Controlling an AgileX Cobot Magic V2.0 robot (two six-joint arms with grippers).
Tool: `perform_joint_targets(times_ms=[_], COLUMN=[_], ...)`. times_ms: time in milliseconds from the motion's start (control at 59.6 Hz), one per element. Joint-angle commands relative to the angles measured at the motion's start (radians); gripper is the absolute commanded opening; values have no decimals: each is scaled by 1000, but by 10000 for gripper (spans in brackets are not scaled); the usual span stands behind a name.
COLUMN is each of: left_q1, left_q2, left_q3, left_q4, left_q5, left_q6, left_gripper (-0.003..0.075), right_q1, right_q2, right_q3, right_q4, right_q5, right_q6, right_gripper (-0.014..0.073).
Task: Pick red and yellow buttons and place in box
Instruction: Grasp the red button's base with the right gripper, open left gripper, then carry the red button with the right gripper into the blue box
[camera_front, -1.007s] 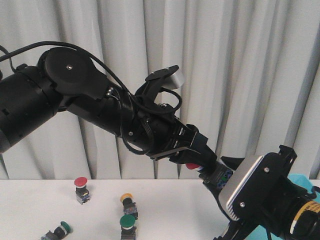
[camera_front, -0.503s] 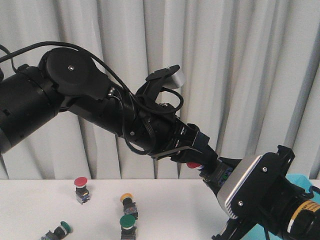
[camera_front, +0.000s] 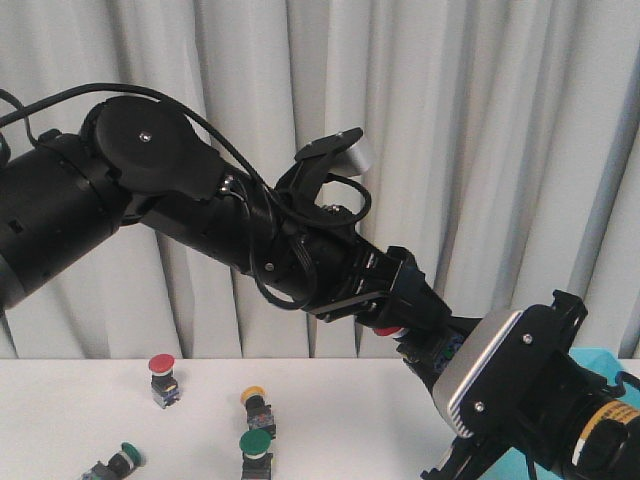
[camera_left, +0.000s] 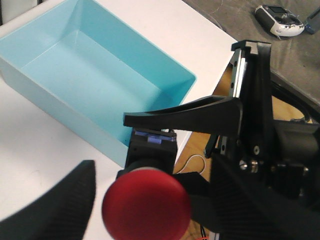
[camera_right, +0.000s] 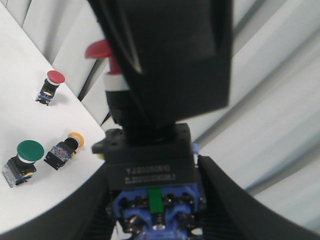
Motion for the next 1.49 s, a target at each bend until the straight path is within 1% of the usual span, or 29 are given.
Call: perform_joint_targets(times_ms=[0, 185, 268, 386, 470, 654, 722, 789, 839, 873, 889, 923, 940, 956, 973, 1024, 1107, 1158, 1225, 1342, 1426, 1477], left_q1=[-5, -5, -1, -1, -1, -1, -1, -1, -1, -1, -1, -1, -1, -1, -1, -1, -1, -1, -1, -1, -1, -1], left_q2=[-54, -57, -66, -90, -120, -215, -259, -294, -318, -332, -339, -347, -349, -351, -355, -355, -354, -355, -356, -356, -363, -367], left_q3=[-28, -28, -28, -29, -29, -29, -29, -28, -28, -28, -28, -28, -28, -28, -28, -28, -27, -25, -25, -17, 12, 36], left_q4=[-55, -54, -40, 74, 186, 394, 491, 574, 639, 685, 713, 749, 776, 793, 819, 875, 943, 968, 970, 966, 966, 966], left_q5=[-62, -62, -61, -68, -90, -181, -190, -168, -125, -94, -82, -50, -30, -16, 2, 45, 97, 102, 103, 113, 115, 115], left_q6=[-8, 5, 35, 50, 36, -64, -90, -97, -97, -97, -97, -97, -97, -97, -97, -99, -119, -144, -169, -169, -167, -166], left_gripper=[568, 557, 549, 537, 534, 534, 522, 473, 403, 337, 293, 229, 177, 142, 90, -9, -8, -7, -7, -7, -7, -7], right_q1=[-1, -1, -3, -4, -4, -6, -28, -77, -132, -160, -181, -215, -228, -245, -256, -290, -331, -351, -373, -416, -456, -481], right_q2=[-20, -20, -20, -20, -20, -20, -20, -20, -23, -23, -23, -23, -23, -23, -23, -23, -16, -2, 34, 136, 206, 243], right_q3=[-34, -34, -34, -34, -34, -34, -34, -34, -34, -35, -36, -37, -40, -45, -49, -66, -103, -131, -169, -240, -284, -303], right_q4=[-1, -1, -1, -1, -1, 0, 7, 45, 113, 158, 195, 261, 288, 327, 352, 428, 518, 553, 560, 560, 561, 561], right_q5=[-92, -76, -53, -17, -1, -8, -10, -23, -41, -58, -73, -98, -110, -115, -115, -109, -71, -20, 77, 265, 368, 404], right_q6=[3, 2, 0, 0, -1, -14, -18, -18, -18, -18, -18, -18, -18, -18, -18, -27, -52, -56, -56, -45, -13, 21], right_gripper=[-1, 0, 2, 6, 6, 8, 8, 8, 8, 8, 8, 8, 8, 8, 8, 8, 8, 8, 8, 8, 8, 8])
